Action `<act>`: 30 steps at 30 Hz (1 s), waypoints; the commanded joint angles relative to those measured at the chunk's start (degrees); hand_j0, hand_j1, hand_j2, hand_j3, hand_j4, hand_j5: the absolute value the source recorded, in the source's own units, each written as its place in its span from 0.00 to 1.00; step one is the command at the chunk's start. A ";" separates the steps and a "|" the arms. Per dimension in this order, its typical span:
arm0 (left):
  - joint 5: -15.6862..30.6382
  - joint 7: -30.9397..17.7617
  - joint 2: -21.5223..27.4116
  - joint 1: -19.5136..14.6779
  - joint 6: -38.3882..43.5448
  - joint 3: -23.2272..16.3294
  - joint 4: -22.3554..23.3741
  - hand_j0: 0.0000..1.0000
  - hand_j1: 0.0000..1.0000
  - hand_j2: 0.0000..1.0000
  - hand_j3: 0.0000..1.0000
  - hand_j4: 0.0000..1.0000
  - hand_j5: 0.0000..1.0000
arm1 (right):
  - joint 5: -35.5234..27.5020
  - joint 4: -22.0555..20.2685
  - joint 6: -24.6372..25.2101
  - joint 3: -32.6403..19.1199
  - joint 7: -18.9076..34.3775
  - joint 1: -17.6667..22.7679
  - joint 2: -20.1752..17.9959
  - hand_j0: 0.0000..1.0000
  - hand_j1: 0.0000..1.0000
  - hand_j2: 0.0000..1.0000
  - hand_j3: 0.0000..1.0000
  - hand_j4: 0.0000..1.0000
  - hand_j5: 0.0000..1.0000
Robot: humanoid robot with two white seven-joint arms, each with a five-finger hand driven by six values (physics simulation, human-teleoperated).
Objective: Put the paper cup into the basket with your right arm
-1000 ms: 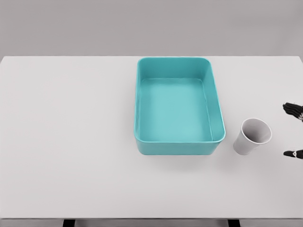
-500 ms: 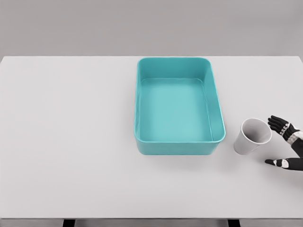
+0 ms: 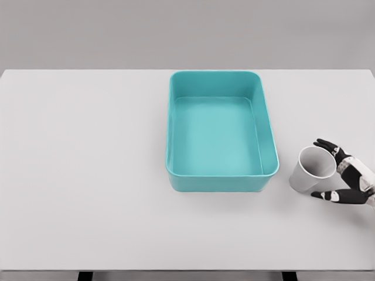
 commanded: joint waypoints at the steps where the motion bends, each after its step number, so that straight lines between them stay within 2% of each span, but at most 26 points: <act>1: 0.00 -0.01 0.00 0.00 0.06 0.00 0.01 1.00 1.00 1.00 1.00 1.00 1.00 | -0.05 0.19 0.38 0.59 0.00 0.00 0.23 1.00 1.00 1.00 1.00 1.00 1.00; 9: 0.00 -0.01 0.00 0.00 -0.03 0.00 0.01 1.00 1.00 1.00 1.00 1.00 1.00 | 0.21 0.28 1.09 1.73 0.00 -1.93 0.32 1.00 1.00 1.00 1.00 1.00 1.00; 30: 0.00 -0.01 0.00 0.00 -0.03 0.00 0.01 1.00 1.00 1.00 1.00 1.00 1.00 | 0.39 -2.18 0.91 3.40 0.00 -1.85 0.67 0.99 0.99 0.99 0.99 0.99 0.99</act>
